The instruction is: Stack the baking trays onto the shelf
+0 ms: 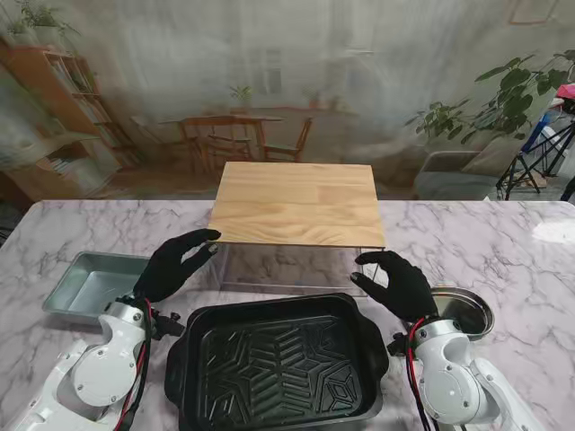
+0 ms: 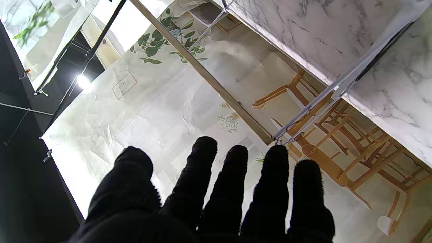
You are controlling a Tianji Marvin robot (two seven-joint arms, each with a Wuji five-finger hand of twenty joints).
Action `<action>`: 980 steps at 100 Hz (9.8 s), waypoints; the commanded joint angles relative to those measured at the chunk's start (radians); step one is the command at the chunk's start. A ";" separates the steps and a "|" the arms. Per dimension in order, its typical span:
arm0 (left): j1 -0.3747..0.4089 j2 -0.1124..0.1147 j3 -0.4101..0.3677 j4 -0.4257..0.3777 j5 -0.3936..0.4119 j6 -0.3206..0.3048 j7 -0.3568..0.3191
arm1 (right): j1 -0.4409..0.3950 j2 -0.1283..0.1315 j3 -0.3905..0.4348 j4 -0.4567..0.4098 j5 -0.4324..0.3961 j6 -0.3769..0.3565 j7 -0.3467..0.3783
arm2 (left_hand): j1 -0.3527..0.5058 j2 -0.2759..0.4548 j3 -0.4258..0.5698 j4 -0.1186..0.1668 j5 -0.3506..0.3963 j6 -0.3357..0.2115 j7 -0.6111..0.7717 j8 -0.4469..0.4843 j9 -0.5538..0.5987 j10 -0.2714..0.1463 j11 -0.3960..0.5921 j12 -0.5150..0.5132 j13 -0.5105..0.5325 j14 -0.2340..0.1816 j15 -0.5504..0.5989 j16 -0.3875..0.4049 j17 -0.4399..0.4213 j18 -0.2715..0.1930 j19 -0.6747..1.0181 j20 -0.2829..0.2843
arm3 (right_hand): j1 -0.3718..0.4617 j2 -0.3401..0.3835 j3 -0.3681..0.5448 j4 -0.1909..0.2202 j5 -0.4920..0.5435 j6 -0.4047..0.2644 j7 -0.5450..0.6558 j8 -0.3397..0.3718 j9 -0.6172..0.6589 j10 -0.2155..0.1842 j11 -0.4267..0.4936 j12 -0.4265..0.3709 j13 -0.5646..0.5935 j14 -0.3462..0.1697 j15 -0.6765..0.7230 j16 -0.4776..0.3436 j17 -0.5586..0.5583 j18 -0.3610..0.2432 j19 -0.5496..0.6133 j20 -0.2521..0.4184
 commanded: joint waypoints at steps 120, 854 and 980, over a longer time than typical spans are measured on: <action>0.195 0.041 -0.185 -0.068 0.145 -0.017 -0.157 | -0.040 -0.002 0.009 -0.029 -0.012 0.005 -0.012 | -0.031 -0.042 -0.029 -0.021 -0.145 0.004 -0.067 -0.031 -0.069 -0.023 -0.011 0.000 -0.036 -0.019 -0.025 -0.006 0.000 -0.036 0.022 0.014 | -0.035 0.000 0.003 0.006 -0.042 -0.019 0.005 0.004 0.000 0.007 0.006 0.009 -0.018 -0.024 -0.038 -0.003 -0.014 -0.037 -0.027 0.031; 0.097 0.144 -0.348 0.140 0.696 0.004 -0.523 | 0.039 0.001 -0.064 0.020 0.020 0.125 0.044 | 0.254 -0.306 0.233 0.120 -0.188 -0.336 -0.011 -0.010 -0.255 -0.360 0.099 -0.051 -0.049 -0.183 -0.060 -0.019 0.100 -0.264 0.005 -0.031 | -0.017 0.033 -0.004 0.009 -0.063 -0.011 0.001 0.002 0.000 0.015 0.012 0.011 -0.028 -0.022 -0.042 -0.001 -0.030 -0.036 -0.059 0.045; 0.079 0.128 -0.264 0.273 0.678 0.037 -0.293 | 0.053 0.001 -0.077 0.026 0.034 0.144 0.057 | 0.400 -0.200 0.543 -0.097 0.509 -0.203 0.352 0.016 0.346 -0.169 0.230 0.018 0.378 -0.073 0.230 0.115 0.507 -0.165 0.337 -0.009 | -0.011 0.051 0.000 0.007 -0.064 -0.014 0.006 0.003 0.013 0.017 0.014 0.012 -0.025 -0.022 -0.041 -0.001 -0.030 -0.036 -0.063 0.047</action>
